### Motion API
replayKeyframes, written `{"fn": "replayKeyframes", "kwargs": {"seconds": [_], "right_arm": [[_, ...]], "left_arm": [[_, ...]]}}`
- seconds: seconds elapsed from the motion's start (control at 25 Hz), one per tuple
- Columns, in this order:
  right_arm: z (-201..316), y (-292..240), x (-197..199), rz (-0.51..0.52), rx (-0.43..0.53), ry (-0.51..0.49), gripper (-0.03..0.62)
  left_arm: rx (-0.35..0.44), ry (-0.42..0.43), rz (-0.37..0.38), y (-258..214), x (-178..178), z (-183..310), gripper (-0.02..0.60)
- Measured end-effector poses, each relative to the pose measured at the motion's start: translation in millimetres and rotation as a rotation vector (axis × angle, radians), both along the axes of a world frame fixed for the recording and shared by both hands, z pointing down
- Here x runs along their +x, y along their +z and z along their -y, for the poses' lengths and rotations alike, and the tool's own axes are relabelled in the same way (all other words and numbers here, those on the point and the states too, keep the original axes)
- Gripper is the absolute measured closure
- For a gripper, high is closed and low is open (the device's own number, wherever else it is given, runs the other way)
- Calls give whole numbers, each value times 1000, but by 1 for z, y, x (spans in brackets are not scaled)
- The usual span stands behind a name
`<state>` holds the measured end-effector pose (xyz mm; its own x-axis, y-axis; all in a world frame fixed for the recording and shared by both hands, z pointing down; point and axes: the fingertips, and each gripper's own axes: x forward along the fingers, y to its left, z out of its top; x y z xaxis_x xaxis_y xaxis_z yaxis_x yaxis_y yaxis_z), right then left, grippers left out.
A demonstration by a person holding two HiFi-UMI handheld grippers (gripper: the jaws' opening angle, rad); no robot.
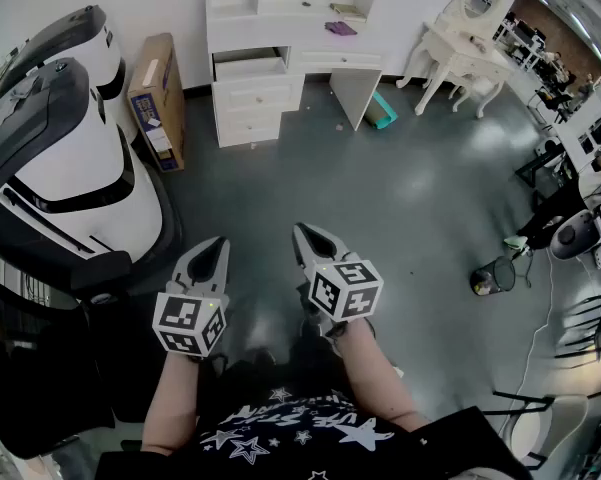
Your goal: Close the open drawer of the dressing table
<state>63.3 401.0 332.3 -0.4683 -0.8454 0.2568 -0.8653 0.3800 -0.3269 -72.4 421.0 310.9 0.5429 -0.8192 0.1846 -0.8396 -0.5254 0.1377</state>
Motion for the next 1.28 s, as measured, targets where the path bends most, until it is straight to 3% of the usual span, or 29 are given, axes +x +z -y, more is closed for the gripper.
{"fn": "replayKeyframes", "kwargs": {"seconds": [0.64,0.88,1.04,1.28], "right_arm": [[0,0,-6,-3,-2,-15,592],[2,-8,-13,83,18,-7,591],[3,-1,-6,58,40,14,591],[28,15,-18,-9,49,-53,591]], "left_arm": [[3,10,-9,0,-2,0,572],[-3,30,0,5,-9,6,572],[-5,44,10,10,-4,13,572],[-46,47,5,32,1,27,572]]}}
